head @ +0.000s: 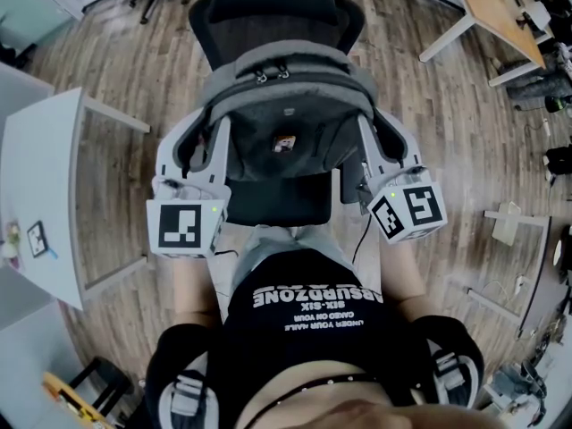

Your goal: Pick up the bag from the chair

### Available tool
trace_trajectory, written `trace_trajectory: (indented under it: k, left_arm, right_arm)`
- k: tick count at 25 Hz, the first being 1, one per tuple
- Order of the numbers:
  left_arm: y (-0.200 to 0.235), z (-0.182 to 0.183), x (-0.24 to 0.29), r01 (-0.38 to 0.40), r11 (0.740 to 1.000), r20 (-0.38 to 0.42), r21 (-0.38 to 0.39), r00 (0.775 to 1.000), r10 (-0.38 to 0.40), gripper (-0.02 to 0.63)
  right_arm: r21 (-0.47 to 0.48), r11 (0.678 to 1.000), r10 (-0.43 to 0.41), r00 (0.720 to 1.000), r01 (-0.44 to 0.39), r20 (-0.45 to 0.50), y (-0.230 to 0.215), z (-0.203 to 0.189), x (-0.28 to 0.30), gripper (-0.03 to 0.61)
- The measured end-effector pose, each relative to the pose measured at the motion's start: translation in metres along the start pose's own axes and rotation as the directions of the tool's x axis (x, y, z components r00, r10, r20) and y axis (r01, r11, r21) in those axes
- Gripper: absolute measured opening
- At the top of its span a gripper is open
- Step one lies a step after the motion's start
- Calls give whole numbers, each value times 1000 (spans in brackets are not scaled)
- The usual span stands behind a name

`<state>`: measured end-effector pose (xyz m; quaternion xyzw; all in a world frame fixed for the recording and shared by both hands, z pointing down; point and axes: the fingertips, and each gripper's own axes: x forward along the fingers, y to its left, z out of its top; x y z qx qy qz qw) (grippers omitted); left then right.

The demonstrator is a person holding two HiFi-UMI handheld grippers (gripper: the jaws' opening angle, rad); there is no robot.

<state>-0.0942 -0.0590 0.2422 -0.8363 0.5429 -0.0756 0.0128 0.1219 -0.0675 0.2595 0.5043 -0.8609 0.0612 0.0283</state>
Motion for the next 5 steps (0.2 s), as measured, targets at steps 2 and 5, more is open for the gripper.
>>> trace_trajectory:
  k: [2, 5]
  left_arm:
    - [-1, -1, 1, 3, 1000, -3, 2, 1000, -3, 95]
    - [-4, -3, 2, 8, 1000, -10, 10, 1000, -8, 95]
  right_arm:
    - [7, 1000, -1, 1000, 1, -2, -1, -1, -1, 74]
    - [18, 1000, -5, 1000, 5, -7, -4, -5, -2, 74]
